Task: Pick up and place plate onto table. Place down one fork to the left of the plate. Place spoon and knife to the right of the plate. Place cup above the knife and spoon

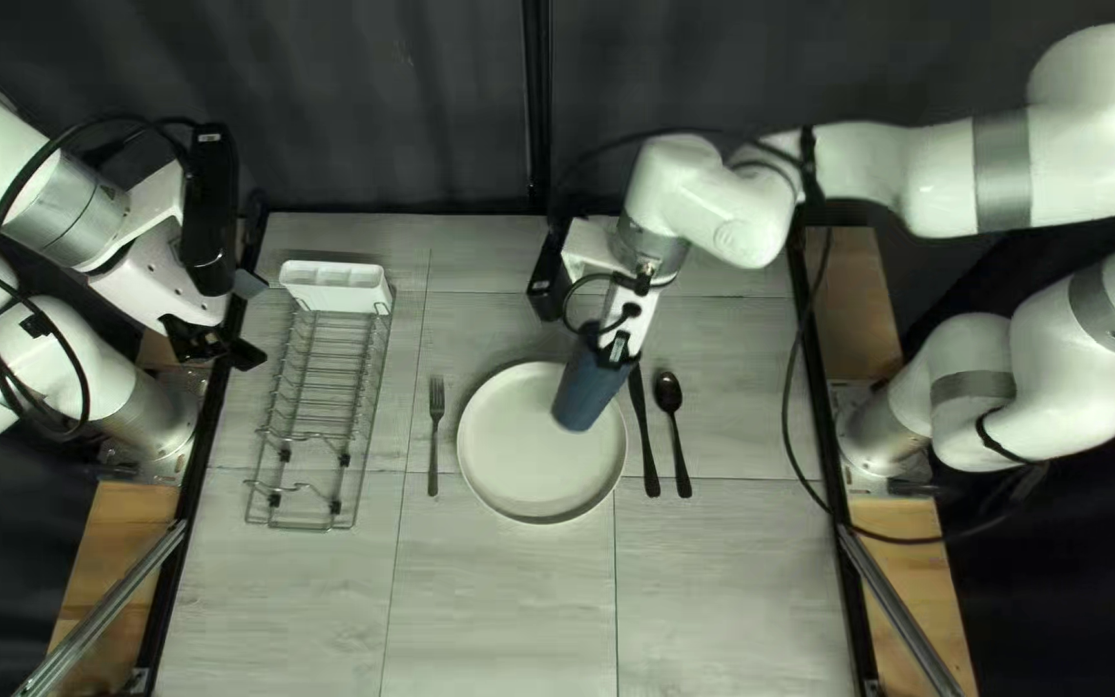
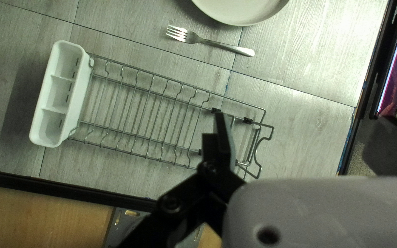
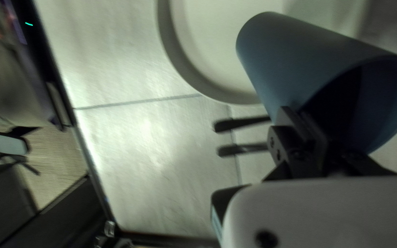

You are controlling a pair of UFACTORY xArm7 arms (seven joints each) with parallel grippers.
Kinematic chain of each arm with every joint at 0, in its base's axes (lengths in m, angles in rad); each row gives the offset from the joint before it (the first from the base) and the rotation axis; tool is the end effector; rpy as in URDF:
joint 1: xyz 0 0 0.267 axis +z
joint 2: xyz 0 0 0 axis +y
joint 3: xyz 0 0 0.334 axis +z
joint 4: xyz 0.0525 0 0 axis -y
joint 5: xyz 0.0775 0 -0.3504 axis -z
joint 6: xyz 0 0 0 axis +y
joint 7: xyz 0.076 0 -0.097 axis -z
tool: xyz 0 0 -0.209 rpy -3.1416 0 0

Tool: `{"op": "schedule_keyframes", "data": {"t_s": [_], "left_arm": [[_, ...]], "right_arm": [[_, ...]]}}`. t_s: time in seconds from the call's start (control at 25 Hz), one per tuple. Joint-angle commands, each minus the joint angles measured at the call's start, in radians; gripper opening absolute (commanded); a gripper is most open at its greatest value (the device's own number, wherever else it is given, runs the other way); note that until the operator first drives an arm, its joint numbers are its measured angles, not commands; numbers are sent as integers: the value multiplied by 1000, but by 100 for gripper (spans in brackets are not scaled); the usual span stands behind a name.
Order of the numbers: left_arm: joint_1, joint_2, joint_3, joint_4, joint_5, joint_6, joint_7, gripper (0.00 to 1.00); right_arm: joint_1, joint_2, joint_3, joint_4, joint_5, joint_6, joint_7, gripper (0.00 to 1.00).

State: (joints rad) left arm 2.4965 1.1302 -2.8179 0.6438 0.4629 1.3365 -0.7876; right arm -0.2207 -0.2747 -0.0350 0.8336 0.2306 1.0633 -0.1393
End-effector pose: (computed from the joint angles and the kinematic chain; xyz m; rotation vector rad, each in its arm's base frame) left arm 0.2865 0.0169 0.3415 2.9313 0.4919 0.6487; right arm 0.4010 -0.0494 0.2194 -2.9201 0.3274 -0.1254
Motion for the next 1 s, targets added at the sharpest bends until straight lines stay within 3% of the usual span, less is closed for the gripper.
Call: {"op": "schedule_keyframes", "data": {"t_s": [0.04, 0.28, 0.6, 0.92, 1.0], "left_arm": [[0, 0, 0, 0, 0, 0, 0, 100], [0, 0, 0, 0, 0, 0, 0, 100], [0, 0, 0, 0, 0, 0, 0, 100], [0, 0, 0, 0, 0, 0, 0, 100], [0, 0, 0, 0, 0, 0, 0, 100]], "right_arm": [[-36, 18, 13, 59, -146, 83, 42, 0], [-68, 156, -3, 146, -282, 122, 45, 0], [-70, 280, 1, 196, -431, 70, 122, 0], [-71, 308, -2, 169, -484, 17, 139, 0], [-69, 321, -1, 183, -486, 21, 141, 25]]}}
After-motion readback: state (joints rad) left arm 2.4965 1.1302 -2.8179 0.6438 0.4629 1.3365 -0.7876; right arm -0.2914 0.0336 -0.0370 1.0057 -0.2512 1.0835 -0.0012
